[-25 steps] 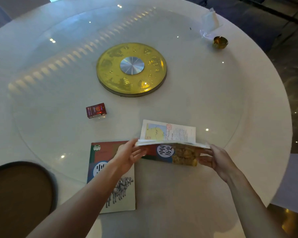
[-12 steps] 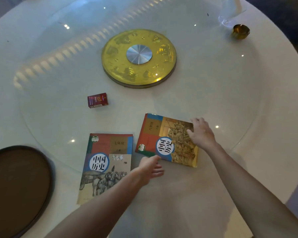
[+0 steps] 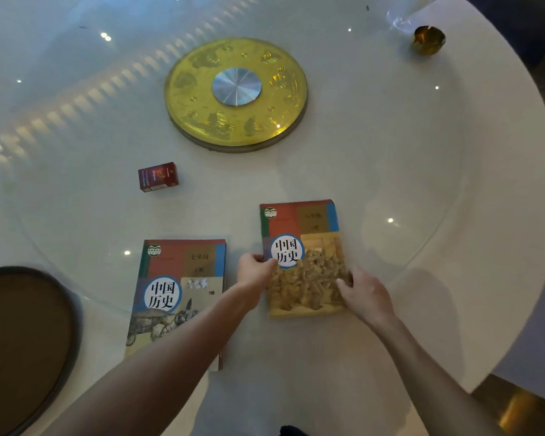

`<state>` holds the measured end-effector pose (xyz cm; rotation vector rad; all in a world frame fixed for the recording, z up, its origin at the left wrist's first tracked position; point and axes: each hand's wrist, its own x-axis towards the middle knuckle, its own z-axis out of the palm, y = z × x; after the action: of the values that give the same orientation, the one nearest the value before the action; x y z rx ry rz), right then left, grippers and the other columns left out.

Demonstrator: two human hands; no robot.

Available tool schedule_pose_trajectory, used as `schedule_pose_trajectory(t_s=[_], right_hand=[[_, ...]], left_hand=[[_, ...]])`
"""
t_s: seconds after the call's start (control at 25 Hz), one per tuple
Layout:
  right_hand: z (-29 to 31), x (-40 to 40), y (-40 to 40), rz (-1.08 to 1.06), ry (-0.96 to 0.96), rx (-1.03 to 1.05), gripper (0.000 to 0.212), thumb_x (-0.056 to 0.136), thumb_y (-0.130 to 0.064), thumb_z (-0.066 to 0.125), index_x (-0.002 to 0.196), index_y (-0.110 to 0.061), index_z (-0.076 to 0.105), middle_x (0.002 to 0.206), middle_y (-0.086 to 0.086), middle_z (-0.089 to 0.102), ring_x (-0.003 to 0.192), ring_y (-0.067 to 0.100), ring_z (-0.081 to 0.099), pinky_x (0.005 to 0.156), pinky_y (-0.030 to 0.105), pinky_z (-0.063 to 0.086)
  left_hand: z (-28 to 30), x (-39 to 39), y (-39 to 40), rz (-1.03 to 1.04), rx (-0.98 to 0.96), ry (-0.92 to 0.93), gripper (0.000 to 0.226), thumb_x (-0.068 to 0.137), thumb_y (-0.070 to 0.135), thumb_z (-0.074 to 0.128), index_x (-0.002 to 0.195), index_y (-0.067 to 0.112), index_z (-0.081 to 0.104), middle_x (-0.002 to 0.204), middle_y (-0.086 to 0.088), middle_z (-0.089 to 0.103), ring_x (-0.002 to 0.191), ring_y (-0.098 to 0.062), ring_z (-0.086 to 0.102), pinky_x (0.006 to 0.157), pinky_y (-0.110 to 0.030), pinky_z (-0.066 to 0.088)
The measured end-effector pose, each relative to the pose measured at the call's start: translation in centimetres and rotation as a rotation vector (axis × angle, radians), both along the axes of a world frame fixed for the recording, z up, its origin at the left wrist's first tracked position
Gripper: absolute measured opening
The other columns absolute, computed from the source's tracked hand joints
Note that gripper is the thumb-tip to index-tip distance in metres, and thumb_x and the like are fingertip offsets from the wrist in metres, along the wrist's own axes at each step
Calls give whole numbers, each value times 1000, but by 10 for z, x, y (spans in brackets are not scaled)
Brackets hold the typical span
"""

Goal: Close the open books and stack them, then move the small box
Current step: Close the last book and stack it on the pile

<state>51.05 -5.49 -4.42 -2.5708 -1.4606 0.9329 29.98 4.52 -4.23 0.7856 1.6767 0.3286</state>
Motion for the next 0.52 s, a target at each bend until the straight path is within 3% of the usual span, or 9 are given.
schedule_pose_trajectory(t_s=[0.12, 0.24, 0.36, 0.44, 0.52], right_hand=[[-3, -14, -22, -122, 85, 28, 28, 99, -32, 58, 78, -17, 49, 70, -2, 55, 72, 27, 56, 62, 36, 40], [-7, -16, -24, -209, 92, 39, 24, 97, -27, 58, 79, -13, 54, 73, 2, 60, 74, 29, 58, 63, 35, 41], [0, -22, -23, -279, 130, 8, 23, 96, -31, 60, 83, -13, 66, 81, 4, 70, 79, 26, 65, 67, 35, 50], [10, -34, -20, -381, 323, 59, 23, 98, -37, 61, 91, -17, 71, 89, 3, 74, 86, 24, 70, 73, 37, 57], [20, -51, -11, -560, 678, 89, 29, 102, -38, 58, 109, -14, 71, 103, 6, 75, 99, 25, 71, 80, 39, 60]], left_hand=[[-1, -6, 1, -72, -5, 10, 26, 88, 22, 77, 104, 12, 59, 99, -9, 71, 91, -20, 68, 68, -30, 56], [6, -6, -1, -80, -20, -116, 23, 91, 22, 73, 101, 18, 52, 107, -16, 74, 101, -31, 73, 85, -49, 62], [18, -12, -2, 12, -47, -271, 21, 98, 19, 64, 117, 16, 54, 109, -22, 75, 103, -37, 73, 87, -53, 59], [30, -22, 0, 93, -105, -442, 24, 101, 14, 59, 124, 13, 54, 109, -23, 75, 97, -36, 75, 78, -50, 61], [43, -32, 3, 110, -139, -575, 25, 101, 11, 58, 125, 12, 56, 111, -22, 76, 92, -32, 76, 73, -46, 62]])
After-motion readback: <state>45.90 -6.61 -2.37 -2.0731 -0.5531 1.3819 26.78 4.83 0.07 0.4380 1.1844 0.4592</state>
